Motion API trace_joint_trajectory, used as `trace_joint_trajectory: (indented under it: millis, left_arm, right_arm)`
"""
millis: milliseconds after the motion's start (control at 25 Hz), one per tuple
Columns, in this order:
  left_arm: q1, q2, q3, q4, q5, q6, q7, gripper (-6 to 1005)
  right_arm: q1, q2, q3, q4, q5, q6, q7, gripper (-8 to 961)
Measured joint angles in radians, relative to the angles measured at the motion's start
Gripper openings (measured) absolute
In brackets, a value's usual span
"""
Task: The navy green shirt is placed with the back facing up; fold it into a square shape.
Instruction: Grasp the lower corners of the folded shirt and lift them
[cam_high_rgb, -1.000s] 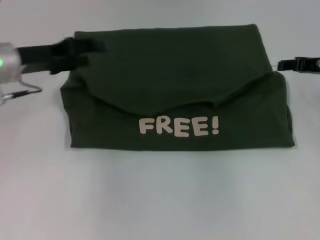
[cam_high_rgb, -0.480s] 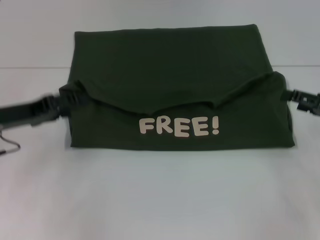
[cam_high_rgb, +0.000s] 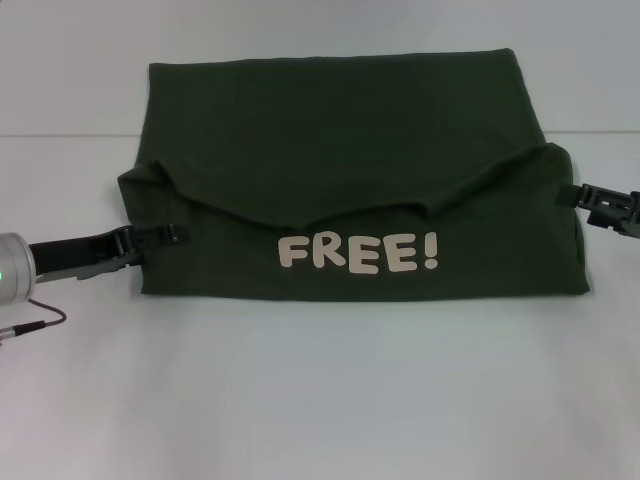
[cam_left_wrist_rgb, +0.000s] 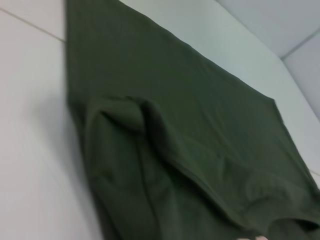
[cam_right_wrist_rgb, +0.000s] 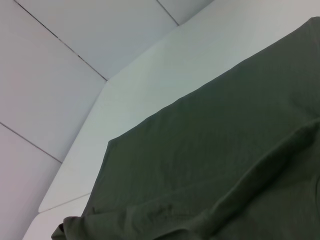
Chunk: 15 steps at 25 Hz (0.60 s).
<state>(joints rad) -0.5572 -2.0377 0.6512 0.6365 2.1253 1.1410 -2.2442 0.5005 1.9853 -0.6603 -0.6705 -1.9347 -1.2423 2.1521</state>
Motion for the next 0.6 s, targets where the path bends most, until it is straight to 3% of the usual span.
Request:
trace_joint_trajectory:
  millis: [600]
  left_arm:
    - [0.006, -0.003, 0.040, -0.025, 0.001, -0.015, -0.024, 892]
  right_arm:
    - [0.003, 0.002, 0.002, 0.010, 0.008, 0.004, 0.001, 945]
